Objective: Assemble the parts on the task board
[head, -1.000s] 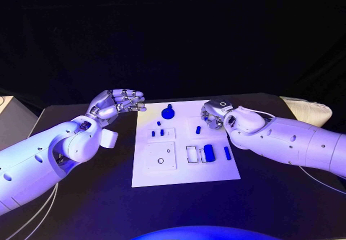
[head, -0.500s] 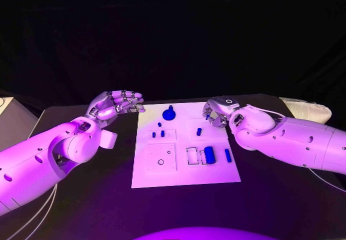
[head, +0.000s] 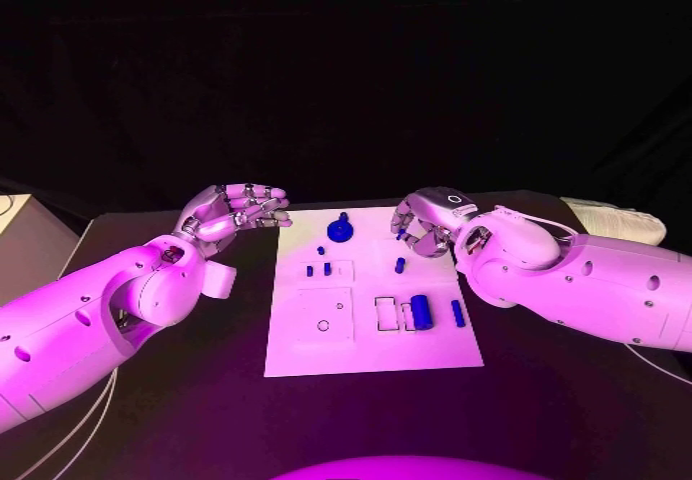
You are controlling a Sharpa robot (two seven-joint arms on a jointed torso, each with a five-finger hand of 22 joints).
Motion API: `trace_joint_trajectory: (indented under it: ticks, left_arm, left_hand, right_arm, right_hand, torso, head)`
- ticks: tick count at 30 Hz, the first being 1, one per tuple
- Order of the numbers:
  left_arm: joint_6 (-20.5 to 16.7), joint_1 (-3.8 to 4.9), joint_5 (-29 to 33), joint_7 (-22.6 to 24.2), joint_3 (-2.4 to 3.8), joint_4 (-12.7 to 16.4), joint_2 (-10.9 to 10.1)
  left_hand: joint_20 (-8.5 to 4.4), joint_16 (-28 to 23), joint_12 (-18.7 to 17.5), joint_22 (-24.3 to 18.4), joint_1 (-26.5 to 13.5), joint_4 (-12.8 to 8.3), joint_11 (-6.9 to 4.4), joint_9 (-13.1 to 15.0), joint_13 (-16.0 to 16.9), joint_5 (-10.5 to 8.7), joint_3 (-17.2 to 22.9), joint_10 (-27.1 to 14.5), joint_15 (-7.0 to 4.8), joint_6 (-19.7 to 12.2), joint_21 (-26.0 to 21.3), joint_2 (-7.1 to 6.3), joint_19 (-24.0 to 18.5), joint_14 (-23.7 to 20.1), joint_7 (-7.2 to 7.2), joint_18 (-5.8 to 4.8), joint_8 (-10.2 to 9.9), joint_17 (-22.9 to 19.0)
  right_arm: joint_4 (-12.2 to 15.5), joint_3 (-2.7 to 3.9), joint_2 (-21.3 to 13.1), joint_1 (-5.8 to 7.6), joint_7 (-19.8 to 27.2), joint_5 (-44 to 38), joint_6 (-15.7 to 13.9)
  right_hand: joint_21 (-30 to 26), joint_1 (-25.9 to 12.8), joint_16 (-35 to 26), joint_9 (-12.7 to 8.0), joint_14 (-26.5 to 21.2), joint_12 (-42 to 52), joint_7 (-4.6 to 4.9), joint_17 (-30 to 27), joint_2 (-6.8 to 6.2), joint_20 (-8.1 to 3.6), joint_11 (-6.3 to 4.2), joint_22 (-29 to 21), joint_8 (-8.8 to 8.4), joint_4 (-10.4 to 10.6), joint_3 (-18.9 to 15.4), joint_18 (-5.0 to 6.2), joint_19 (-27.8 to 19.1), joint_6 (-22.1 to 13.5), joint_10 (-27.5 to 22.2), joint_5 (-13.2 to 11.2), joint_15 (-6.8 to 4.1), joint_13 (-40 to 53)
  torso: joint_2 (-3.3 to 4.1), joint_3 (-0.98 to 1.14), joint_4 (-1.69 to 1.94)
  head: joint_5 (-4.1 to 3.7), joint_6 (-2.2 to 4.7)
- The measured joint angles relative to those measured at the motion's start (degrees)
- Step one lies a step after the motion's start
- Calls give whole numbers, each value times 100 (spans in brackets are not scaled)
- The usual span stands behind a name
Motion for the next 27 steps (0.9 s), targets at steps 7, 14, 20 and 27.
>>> trace_joint_trajectory:
  ticks: [7, 14, 20, 27]
  left_arm:
    - [-15, -6, 0, 0, 0, 3, 14]
    - [-26, -11, 0, 3, 0, 40, 22]
    - [-32, -14, 1, 3, 0, 61, 25]
    - [-34, -16, 1, 3, 0, 78, 27]
  left_hand:
    - [0, 0, 0, -6, 23, 0, 0, -6, 0, 0, 0, 0, 0, 0, -24, -23, 0, 0, 0, 0, 0, 6]
    - [0, 0, 0, -6, 23, 0, 0, -6, 2, 0, 0, 0, 0, 0, -24, -23, 0, 0, 0, 0, 0, 6]
    - [0, 0, 0, -6, 23, 0, 0, -6, 5, 0, 0, 0, 0, 0, -24, -23, 0, 0, 0, 0, 0, 6]
    - [0, 0, 0, -6, 23, 0, -1, -5, 4, 0, 0, 0, 0, 0, -23, -23, 0, 0, 0, 0, 0, 5]
  right_arm:
    - [343, -80, 243, -85, -9, -49, 6]
    - [453, -180, 507, -251, -44, -247, 26]
    - [483, -234, 710, -386, -74, -409, 69]
    - [346, -264, 896, -482, -120, -557, 124]
  right_hand:
    - [0, 0, 0, 5, 0, -7, 0, -5, -1, 0, 0, -3, 0, 0, 0, 0, 0, 0, 0, 25, 0, 0]
    - [0, 0, 0, 5, 0, -34, 0, -17, -1, -4, 0, -7, 0, -24, 24, 0, 4, 0, 0, 61, 0, 1]
    - [0, 0, 0, 4, 0, -50, 0, -17, -1, -21, -1, -7, 0, -24, 23, 0, 21, -1, -1, 69, 0, 1]
    - [0, -1, 0, 4, 0, -35, 0, -27, -2, -21, -1, -14, 0, -24, 23, 0, 21, -1, -1, 69, 0, 1]
  torso:
    - [3, -6, 3]
    - [5, -11, 10]
    - [8, -10, 10]
    - [11, -3, 7]
  head:
    - [138, -63]
    - [282, -131]
    - [366, -177]
    - [411, -227]
